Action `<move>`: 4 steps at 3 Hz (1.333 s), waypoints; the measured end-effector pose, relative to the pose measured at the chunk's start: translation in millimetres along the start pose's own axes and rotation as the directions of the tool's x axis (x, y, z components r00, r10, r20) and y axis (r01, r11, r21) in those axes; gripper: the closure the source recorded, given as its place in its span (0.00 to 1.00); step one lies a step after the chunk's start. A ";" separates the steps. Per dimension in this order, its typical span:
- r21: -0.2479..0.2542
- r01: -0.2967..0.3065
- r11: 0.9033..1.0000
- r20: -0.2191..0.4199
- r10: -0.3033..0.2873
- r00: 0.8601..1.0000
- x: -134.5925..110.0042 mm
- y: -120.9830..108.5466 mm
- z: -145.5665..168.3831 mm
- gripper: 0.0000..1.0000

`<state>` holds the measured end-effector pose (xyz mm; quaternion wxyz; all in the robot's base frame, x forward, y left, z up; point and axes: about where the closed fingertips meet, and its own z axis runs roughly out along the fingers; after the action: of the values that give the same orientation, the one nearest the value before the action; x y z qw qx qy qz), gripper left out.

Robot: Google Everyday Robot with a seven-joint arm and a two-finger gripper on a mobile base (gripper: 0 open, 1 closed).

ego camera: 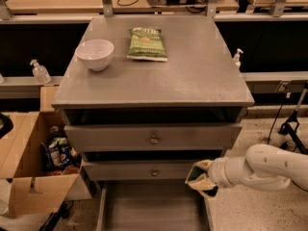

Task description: Pick sponge from bottom drawer and place on counter

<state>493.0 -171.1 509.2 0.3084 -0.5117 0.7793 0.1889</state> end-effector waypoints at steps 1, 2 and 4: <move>-0.051 0.062 0.997 0.012 -0.062 0.998 -56.2 7.6 -25.0 1.00; -0.040 0.147 0.988 0.044 -0.146 0.988 -126.2 7.9 -74.8 1.00; 0.031 0.261 0.965 0.035 -0.262 0.964 -229.2 2.8 -146.9 1.00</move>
Offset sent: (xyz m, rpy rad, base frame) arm 0.0153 0.0610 0.2480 0.0036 -0.1717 0.2022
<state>513.7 -103.5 772.2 0.3521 -0.6024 0.7012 0.1463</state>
